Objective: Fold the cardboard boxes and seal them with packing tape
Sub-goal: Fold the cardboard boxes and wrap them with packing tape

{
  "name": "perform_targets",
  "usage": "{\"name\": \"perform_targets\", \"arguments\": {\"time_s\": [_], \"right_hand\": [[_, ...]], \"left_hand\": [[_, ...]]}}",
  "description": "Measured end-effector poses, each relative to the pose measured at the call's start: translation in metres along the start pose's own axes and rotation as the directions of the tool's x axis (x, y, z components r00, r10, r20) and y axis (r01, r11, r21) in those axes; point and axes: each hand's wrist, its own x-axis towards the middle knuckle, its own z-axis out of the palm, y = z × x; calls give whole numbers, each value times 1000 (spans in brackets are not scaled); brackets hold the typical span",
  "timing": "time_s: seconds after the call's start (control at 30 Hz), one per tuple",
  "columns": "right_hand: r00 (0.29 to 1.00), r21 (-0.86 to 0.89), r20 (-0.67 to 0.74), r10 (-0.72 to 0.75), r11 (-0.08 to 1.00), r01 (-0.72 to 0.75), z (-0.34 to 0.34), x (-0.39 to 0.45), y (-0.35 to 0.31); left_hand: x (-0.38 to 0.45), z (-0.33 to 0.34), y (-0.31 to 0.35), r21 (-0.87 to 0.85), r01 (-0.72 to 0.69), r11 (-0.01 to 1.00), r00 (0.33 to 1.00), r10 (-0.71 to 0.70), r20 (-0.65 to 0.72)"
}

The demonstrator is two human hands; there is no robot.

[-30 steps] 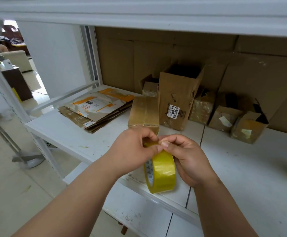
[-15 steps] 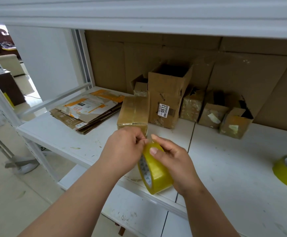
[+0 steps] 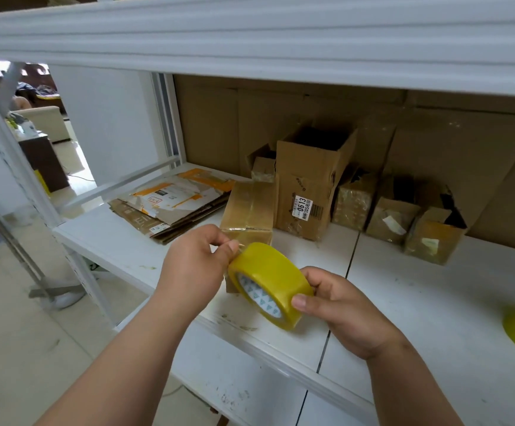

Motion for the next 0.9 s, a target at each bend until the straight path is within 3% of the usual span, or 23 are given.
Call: {"name": "perform_targets", "arguments": {"time_s": [0.23,0.37,0.53,0.7,0.77,0.9], "right_hand": [[996,-221,-80,-49,975,31,-8,7,-20],[996,-274,-54,-65,961,48,-22,15,-39],[980,-427,-162,-112,904,32,-39,27,-53],[996,-267,-47,-79,962,64,-60,27,-66],[995,-244,-69,-71,968,53,-69,31,-69],[983,-360,-174,-62,933,-5,-78,45,-69]], "left_hand": [[-4,-10,4,-220,77,972,991,-99,-93],[-1,-12,13,-342,82,936,984,-130,-120],[14,-21,20,-431,70,900,976,-151,-157],[33,-22,8,-562,157,812,946,-287,-150],[37,-22,1,-589,176,789,936,-320,-149],[43,-17,-6,-598,199,776,914,-367,-172]]}}
